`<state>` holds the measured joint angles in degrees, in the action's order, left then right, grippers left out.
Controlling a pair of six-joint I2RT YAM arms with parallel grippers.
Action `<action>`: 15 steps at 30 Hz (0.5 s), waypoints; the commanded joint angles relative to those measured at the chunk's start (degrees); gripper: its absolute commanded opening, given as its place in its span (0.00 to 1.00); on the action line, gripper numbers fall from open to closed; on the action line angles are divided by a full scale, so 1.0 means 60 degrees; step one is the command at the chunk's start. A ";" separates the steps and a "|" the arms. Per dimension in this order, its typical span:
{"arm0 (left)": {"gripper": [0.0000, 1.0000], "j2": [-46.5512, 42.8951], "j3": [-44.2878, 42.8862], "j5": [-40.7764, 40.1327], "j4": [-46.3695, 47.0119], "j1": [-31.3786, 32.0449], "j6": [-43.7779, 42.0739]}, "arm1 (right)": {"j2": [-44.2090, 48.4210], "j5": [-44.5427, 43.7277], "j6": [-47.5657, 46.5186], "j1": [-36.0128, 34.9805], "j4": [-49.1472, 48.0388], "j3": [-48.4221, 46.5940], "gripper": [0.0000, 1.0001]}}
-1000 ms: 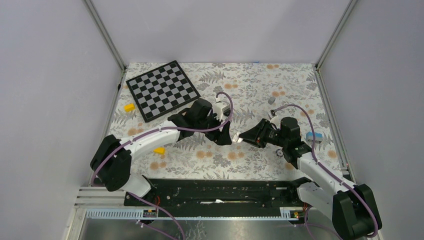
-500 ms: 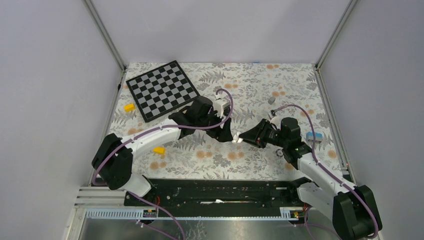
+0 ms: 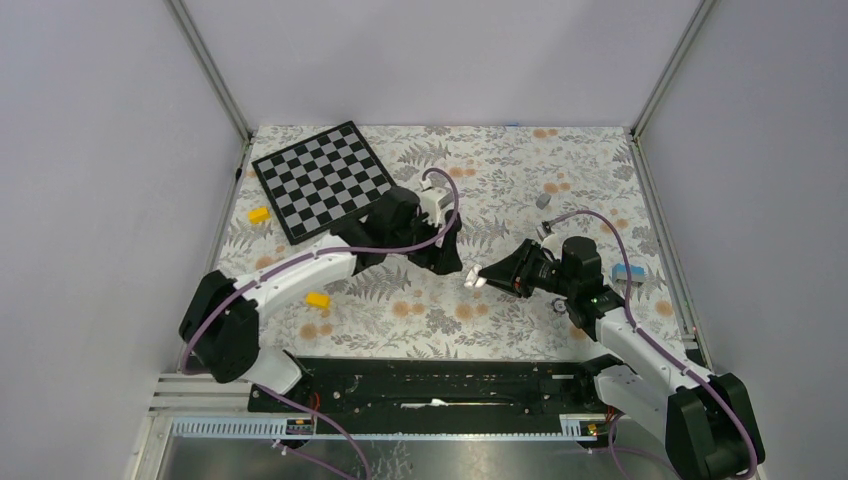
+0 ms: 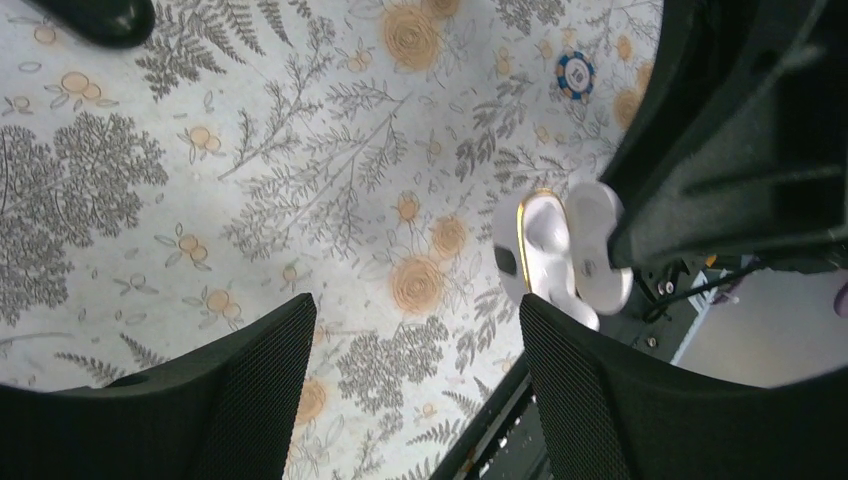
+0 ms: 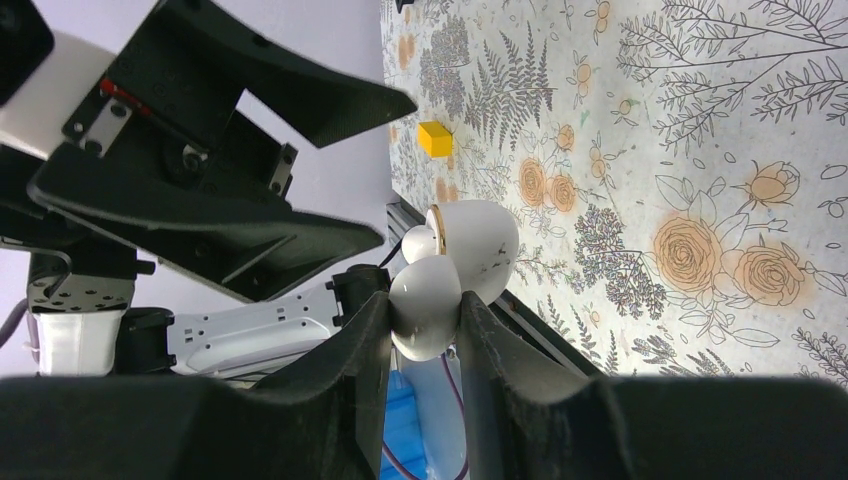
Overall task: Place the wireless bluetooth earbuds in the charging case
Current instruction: Adjust the earbud with the charging case.
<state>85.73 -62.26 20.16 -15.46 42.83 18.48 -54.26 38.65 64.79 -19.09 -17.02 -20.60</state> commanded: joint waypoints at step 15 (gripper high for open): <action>0.75 -0.1321 0.1146 0.0580 0.0269 0.1016 0.0273 | -0.0149 0.0381 -0.0029 -0.0055 -0.0371 -0.0184 0.00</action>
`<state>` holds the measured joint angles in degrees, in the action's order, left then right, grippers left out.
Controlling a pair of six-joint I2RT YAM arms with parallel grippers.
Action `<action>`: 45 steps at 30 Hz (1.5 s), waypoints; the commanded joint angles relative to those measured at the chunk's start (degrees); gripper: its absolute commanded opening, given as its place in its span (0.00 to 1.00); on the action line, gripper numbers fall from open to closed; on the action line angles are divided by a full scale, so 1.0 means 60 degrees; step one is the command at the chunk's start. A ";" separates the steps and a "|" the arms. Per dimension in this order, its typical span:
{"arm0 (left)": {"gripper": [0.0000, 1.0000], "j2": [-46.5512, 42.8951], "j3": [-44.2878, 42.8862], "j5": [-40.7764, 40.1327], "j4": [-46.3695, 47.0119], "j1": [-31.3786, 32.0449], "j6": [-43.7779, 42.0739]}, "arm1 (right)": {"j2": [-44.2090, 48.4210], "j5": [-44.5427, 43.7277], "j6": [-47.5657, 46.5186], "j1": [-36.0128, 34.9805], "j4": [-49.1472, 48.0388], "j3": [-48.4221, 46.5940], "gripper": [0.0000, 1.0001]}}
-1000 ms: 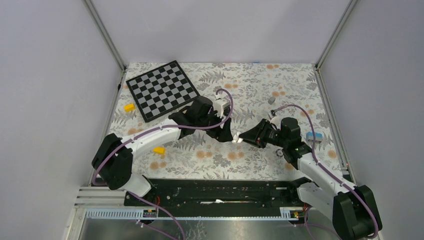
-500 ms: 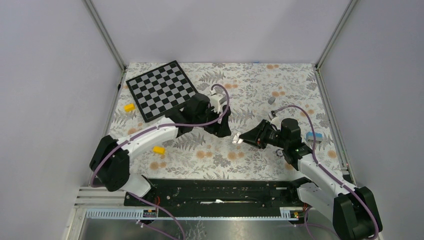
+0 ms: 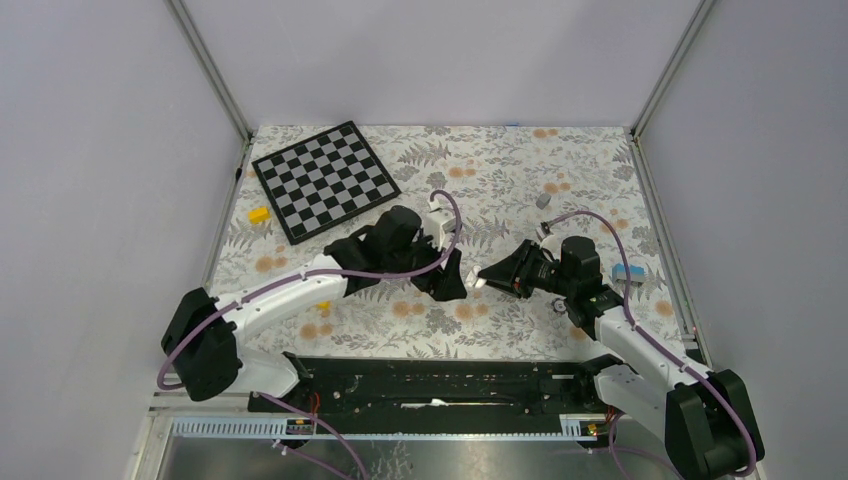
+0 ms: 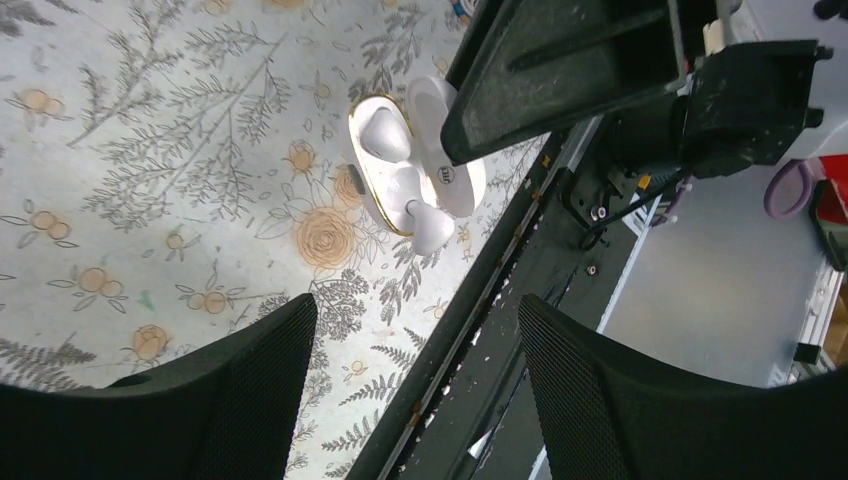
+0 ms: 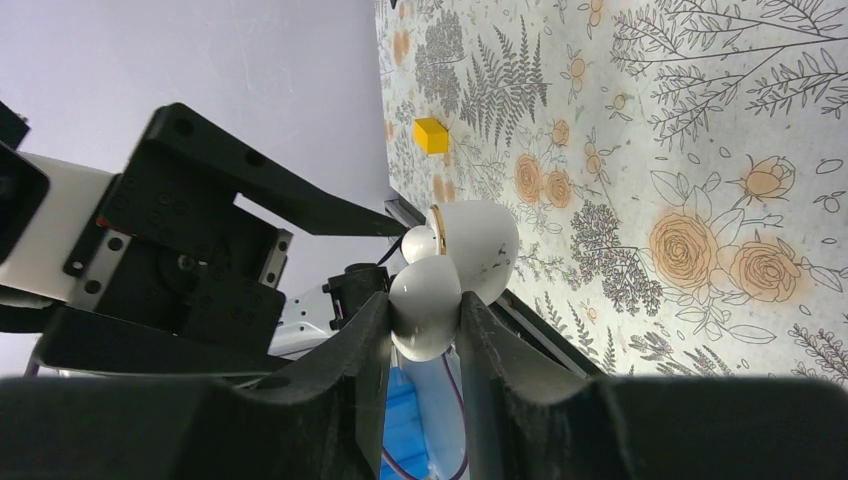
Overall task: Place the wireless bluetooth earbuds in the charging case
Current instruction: Adjust the earbud with the charging case.
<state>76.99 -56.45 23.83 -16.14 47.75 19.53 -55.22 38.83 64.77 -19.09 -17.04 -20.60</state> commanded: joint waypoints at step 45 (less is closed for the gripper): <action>0.75 0.1753 -0.1358 -0.0591 -0.0383 -0.0559 -0.1130 | 0.0226 0.0692 -0.0190 -0.0056 -0.0154 -0.0030 0.00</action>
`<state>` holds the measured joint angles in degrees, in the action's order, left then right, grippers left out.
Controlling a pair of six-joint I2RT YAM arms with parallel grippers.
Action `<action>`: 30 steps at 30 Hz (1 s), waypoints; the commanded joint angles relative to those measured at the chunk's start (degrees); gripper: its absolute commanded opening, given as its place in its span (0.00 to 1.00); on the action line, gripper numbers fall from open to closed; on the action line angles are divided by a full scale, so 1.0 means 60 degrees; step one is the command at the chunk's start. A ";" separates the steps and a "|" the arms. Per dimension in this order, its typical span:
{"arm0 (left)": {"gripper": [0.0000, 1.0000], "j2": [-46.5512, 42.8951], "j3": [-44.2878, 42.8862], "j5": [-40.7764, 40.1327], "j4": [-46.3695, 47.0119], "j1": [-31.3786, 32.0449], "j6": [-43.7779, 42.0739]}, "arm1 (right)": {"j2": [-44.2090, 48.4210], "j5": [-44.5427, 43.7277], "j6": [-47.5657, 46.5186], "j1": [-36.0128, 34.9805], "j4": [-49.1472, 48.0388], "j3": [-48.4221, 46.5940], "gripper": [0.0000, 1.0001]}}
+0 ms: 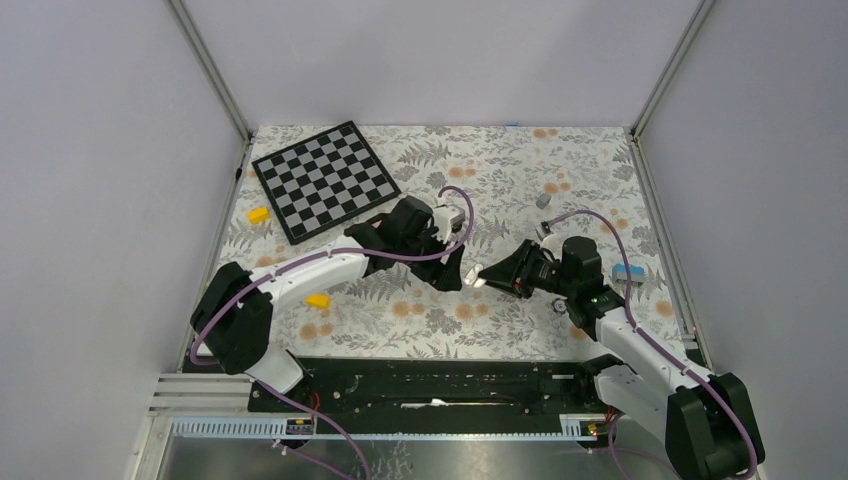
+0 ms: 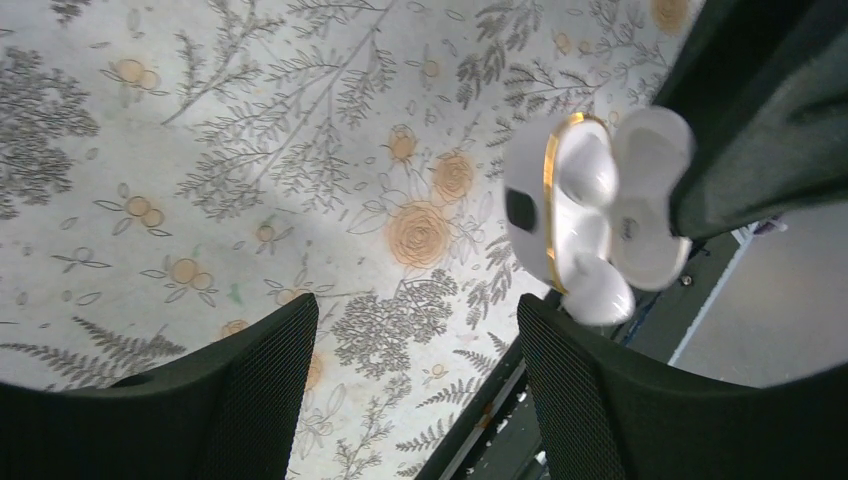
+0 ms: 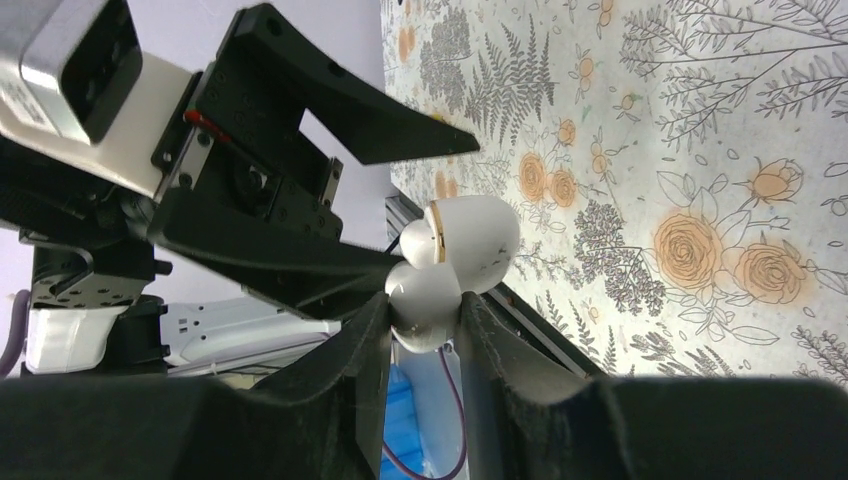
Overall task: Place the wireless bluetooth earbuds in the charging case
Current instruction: Adjust the earbud with the charging case.
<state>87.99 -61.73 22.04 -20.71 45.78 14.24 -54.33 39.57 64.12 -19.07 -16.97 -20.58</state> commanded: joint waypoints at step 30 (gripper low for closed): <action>0.75 -0.0510 -0.0776 0.1775 -0.1229 -0.0264 -0.0636 | -0.0045 0.0538 -0.0198 -0.0059 -0.0036 -0.0212 0.00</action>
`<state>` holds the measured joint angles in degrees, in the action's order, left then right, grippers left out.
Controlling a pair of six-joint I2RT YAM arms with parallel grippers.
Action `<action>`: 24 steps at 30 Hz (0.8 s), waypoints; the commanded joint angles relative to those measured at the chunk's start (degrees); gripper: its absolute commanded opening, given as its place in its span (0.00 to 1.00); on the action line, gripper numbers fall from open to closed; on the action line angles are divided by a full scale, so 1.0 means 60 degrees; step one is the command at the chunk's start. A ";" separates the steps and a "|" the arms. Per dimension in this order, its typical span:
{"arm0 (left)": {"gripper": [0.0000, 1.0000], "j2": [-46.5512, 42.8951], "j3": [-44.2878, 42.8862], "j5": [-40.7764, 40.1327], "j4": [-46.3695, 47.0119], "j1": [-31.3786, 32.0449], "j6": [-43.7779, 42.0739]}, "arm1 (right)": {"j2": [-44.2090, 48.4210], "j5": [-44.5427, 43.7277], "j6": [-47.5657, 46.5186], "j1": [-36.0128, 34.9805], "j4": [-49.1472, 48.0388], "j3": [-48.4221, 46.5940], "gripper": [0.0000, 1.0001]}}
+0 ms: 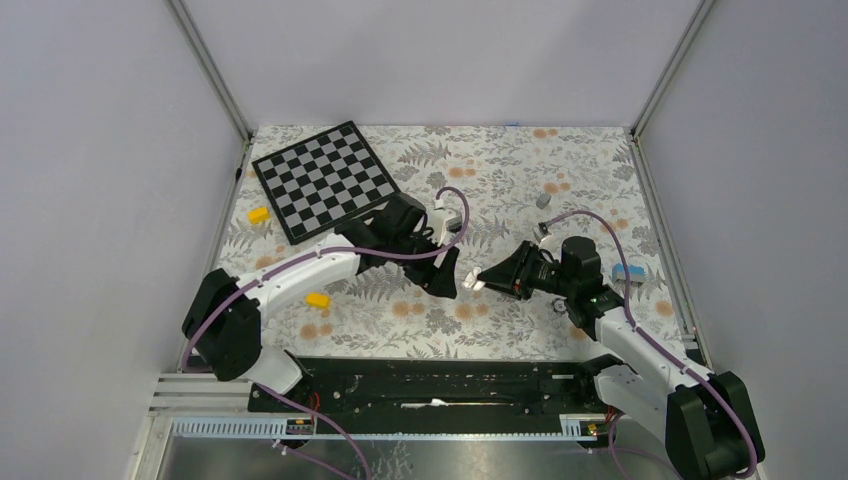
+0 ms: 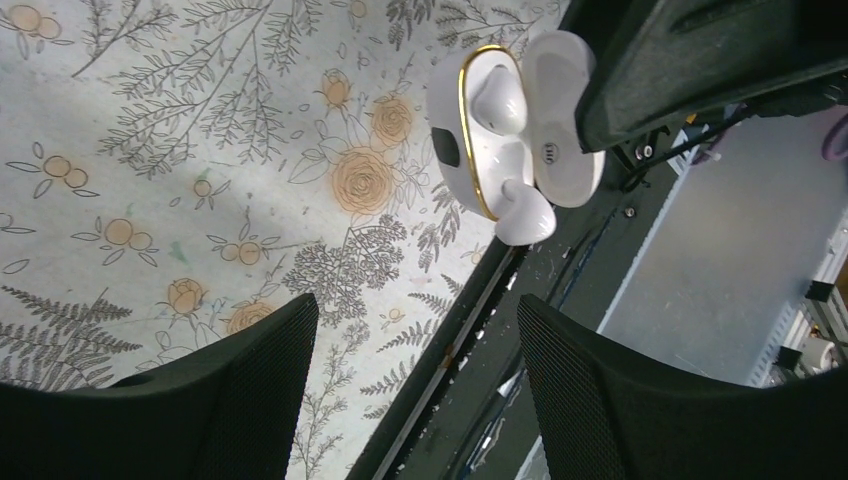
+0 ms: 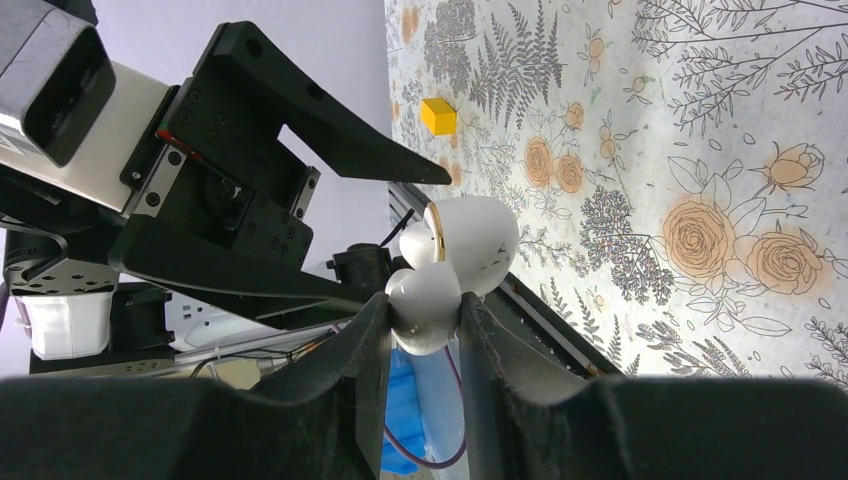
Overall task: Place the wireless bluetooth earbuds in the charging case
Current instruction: Adjust the earbud with the charging case.
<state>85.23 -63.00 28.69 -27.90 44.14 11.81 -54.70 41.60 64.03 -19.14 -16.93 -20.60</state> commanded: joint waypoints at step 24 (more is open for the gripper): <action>0.75 0.0881 -0.1190 -0.0274 0.0455 0.0011 -0.0299 | 0.0170 0.0200 -0.0183 -0.0061 0.0051 -0.0226 0.00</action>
<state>89.97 -66.81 29.26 -27.49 44.14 10.94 -54.68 41.19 63.42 -19.11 -15.64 -20.60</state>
